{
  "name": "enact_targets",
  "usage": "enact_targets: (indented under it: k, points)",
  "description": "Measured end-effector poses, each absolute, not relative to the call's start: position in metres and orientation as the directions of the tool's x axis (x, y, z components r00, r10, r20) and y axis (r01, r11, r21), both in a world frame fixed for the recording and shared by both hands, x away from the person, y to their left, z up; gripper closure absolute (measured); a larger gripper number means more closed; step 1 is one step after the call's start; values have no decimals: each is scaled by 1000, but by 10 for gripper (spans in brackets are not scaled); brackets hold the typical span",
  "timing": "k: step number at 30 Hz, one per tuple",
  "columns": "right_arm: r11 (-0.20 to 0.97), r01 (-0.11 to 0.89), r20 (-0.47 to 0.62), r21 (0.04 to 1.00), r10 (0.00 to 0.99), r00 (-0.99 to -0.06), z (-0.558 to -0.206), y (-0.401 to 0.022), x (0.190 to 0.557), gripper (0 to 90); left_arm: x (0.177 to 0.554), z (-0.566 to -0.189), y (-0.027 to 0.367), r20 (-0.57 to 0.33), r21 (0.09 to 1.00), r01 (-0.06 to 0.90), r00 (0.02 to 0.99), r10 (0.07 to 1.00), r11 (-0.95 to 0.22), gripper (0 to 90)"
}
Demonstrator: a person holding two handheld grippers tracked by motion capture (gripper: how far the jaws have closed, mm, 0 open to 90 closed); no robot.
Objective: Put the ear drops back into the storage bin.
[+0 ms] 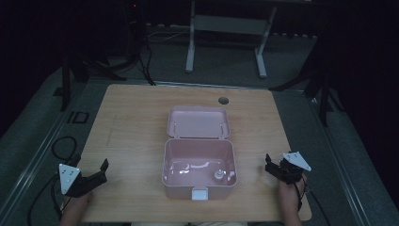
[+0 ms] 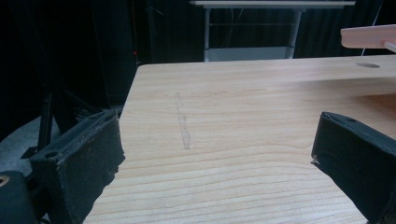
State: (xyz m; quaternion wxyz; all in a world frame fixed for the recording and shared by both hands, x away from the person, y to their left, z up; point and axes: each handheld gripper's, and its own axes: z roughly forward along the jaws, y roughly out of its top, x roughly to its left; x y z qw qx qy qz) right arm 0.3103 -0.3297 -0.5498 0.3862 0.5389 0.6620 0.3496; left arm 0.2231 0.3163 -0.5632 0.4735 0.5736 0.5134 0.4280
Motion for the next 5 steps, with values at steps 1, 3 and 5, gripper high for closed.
enact_targets:
  k: [1,3,5]
  points:
    - [177,447,-137,877,983,-121,-550,-330,311,122,223,-563,316,5,983,183,106,994,-24,20]
    - [176,452,-136,875,983,-120,-550,-330,311,122,223,-563,316,4,983,182,107,994,-23,20]
    - [178,453,-136,873,983,-123,-551,-329,311,122,223,-563,316,5,983,183,108,994,-25,20]
